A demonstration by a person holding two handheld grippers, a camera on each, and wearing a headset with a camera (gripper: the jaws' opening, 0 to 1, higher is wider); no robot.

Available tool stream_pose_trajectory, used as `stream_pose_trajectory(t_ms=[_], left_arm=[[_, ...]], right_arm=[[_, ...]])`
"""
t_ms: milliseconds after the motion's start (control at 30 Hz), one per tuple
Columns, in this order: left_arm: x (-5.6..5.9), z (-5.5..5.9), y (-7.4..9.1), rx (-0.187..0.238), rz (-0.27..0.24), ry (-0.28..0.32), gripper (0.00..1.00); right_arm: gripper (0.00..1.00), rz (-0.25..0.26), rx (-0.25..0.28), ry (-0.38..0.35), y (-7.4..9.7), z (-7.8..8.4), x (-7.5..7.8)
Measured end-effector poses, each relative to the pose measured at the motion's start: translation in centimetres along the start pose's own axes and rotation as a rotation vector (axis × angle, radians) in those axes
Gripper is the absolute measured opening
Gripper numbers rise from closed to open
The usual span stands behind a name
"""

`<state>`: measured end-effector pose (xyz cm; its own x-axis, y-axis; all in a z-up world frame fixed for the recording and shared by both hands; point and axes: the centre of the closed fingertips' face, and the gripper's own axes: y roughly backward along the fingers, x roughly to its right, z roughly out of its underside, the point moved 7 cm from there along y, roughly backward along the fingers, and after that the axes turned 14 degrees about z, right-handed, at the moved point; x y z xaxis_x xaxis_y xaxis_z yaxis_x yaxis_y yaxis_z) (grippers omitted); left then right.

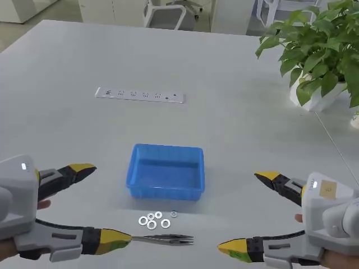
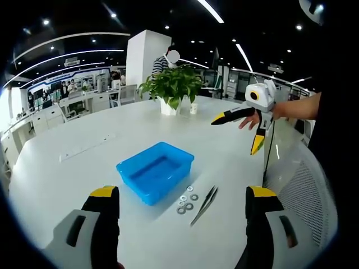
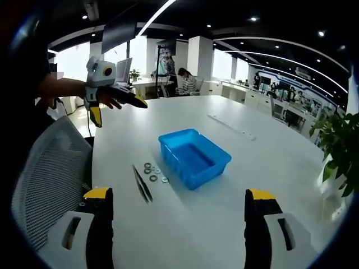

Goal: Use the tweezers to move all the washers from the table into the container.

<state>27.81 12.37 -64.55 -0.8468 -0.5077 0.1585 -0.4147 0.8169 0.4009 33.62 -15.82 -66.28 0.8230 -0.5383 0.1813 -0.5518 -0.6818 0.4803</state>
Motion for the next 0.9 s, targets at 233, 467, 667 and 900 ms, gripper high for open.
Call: stream_pose_trajectory(t_ms=[233, 467, 667, 900], left_arm=[[-0.09, 0.12, -0.03, -0.006, 0.002, -0.004, 0.99], [-0.16, -0.11, 0.17, -0.002, 0.004, -0.024, 0.98], [-0.40, 0.26, 0.22, -0.026, 0.012, -0.021, 0.97], [-0.47, 0.88, -0.18, -0.087, 0.047, -0.043, 0.91]], right_arm=[[0.98, -0.001, -0.004, 0.003, -0.01, 0.06, 0.00], [0.98, -0.004, -0.004, 0.010, -0.12, -0.02, -0.01], [0.97, -0.014, -0.011, 0.022, -0.27, -0.01, -0.19], [0.89, -0.054, -0.040, 0.070, -0.53, 0.17, -0.59]])
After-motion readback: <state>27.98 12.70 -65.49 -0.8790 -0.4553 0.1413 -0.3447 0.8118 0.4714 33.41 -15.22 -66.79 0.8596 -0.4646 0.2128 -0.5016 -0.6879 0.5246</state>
